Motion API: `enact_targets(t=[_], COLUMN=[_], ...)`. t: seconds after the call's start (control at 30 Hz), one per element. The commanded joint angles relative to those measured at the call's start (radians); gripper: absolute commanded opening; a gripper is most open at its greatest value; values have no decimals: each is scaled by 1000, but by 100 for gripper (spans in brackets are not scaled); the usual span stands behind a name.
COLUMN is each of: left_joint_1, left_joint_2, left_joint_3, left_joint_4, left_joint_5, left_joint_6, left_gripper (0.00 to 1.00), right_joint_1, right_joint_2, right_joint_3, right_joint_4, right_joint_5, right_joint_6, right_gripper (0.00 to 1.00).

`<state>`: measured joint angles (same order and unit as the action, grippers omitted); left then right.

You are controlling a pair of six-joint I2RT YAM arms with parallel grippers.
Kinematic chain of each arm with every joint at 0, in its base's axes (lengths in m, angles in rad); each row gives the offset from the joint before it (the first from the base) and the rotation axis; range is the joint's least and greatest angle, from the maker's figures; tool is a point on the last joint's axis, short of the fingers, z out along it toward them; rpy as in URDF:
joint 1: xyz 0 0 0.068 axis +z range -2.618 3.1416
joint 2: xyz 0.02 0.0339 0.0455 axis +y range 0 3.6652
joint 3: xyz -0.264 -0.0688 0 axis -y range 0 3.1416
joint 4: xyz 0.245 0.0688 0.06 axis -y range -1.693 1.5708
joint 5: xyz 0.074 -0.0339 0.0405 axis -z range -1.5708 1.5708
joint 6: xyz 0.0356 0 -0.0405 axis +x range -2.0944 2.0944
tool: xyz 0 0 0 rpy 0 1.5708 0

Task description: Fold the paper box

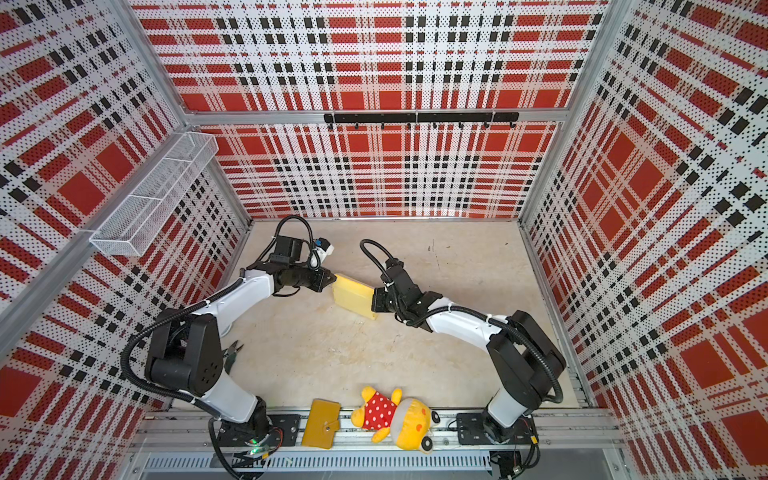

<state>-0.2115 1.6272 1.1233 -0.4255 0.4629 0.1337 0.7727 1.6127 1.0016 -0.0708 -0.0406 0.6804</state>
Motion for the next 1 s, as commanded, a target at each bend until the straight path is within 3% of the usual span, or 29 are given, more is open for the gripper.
enact_targets(t=[0.0, 0.23, 0.43, 0.6, 0.83, 0.97], left_joint_1=[-38, -37, -34, -32, -34, -37], left_joint_2=[-10, -27, -25, -21, -19, -21], left_joint_3=[21, 49, 59, 58, 64, 70], left_joint_4=[-89, -117, -124, -121, -121, -126], left_joint_5=[93, 85, 72, 62, 66, 65], left_joint_6=[-18, -29, -31, -29, -33, -34], left_gripper=[0, 0, 0, 0, 0, 0], right_joint_1=[4, -5, -16, -29, -55, -55], right_joint_2=[-13, -58, -110, -201, -293, -259], right_joint_3=[46, 52, -3, -117, -311, -440], right_joint_4=[63, -20, -35, 10, 194, 437], right_joint_5=[-34, 16, 19, 11, -9, -41], right_joint_6=[-1, -30, -61, -200, -415, -538], right_gripper=[13, 32, 39, 49, 67, 74])
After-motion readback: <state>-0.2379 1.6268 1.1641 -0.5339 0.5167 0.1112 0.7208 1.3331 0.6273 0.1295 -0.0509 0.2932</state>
